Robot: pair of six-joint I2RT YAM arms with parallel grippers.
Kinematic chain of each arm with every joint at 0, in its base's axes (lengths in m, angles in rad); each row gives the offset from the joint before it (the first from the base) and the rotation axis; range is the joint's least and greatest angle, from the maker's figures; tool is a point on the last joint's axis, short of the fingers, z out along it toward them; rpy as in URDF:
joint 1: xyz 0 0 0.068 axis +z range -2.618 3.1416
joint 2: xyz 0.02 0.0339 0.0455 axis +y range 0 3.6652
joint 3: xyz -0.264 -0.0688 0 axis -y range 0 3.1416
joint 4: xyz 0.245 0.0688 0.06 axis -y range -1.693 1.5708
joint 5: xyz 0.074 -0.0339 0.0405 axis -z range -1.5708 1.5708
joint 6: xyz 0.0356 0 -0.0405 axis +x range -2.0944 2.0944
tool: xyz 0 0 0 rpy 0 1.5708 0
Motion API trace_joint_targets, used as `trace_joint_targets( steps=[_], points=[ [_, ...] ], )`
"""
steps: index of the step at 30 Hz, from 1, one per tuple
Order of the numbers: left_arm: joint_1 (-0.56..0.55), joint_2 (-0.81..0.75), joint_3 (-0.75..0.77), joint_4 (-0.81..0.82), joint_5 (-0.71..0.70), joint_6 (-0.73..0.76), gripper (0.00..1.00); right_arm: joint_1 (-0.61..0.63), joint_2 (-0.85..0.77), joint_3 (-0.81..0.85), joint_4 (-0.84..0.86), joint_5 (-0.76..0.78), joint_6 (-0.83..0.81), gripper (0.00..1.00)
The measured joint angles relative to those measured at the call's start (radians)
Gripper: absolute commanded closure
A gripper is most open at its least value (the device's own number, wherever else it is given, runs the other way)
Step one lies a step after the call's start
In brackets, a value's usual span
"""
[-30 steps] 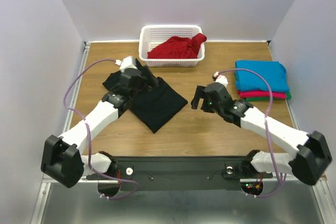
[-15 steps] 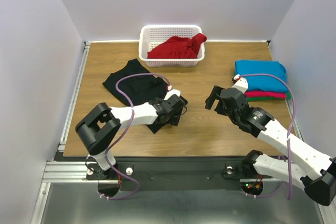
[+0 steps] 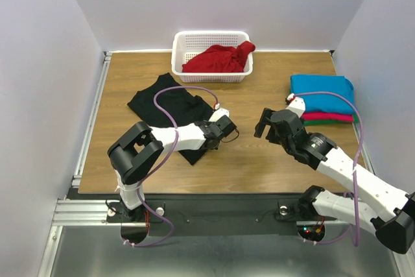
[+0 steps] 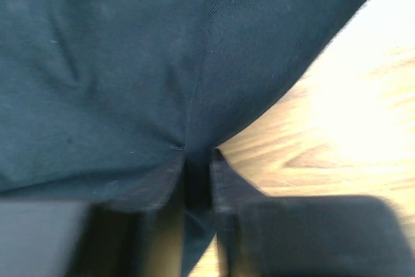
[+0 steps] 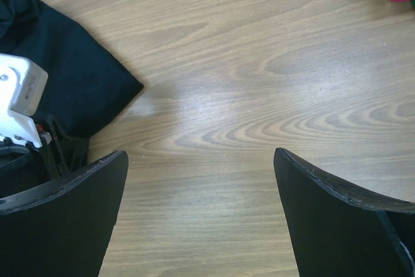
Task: Fold and stack the t-shirts
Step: Fold the tshirt
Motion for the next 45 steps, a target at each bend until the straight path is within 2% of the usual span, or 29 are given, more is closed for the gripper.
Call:
trace_joint_targets(
  steps=[1, 5, 8, 16, 23, 29, 33, 39, 45],
  points=[
    [0.0, 0.002, 0.0, -0.003, -0.007, -0.003, 1.0, -0.001, -0.008, 0.0, 0.0, 0.005, -0.001, 0.0],
    [-0.014, 0.009, 0.011, -0.026, -0.025, -0.019, 1.0, -0.005, -0.026, 0.0, 0.0, 0.025, -0.003, 0.0],
    [-0.072, 0.034, 0.067, -0.103, -0.016, -0.039, 1.0, -0.007, -0.024, 0.0, 0.0, 0.037, -0.009, 0.0],
    [-0.248, 0.103, 0.351, -0.281, 0.141, -0.132, 1.0, -0.044, -0.039, 0.008, -0.03, 0.098, -0.014, 0.0],
    [-0.256, 0.092, 0.396, -0.296, 0.259, -0.155, 1.0, -0.044, -0.138, 0.09, -0.108, 0.211, 0.011, 0.0],
    [-0.198, 0.037, 0.396, -0.317, 0.27, -0.143, 1.0, -0.044, -0.175, 0.122, -0.157, 0.332, 0.085, 0.0],
    [-0.097, -0.04, 0.38, -0.315, 0.274, -0.118, 1.0, -0.044, -0.192, 0.122, -0.192, 0.393, 0.119, 0.0],
    [0.031, -0.13, 0.364, -0.332, 0.273, -0.062, 1.0, -0.044, -0.163, 0.122, -0.203, 0.406, 0.142, 0.0],
    [0.117, -0.145, 0.364, -0.363, 0.286, -0.006, 1.0, -0.044, -0.095, 0.109, -0.209, 0.398, 0.155, 0.0]
  ],
)
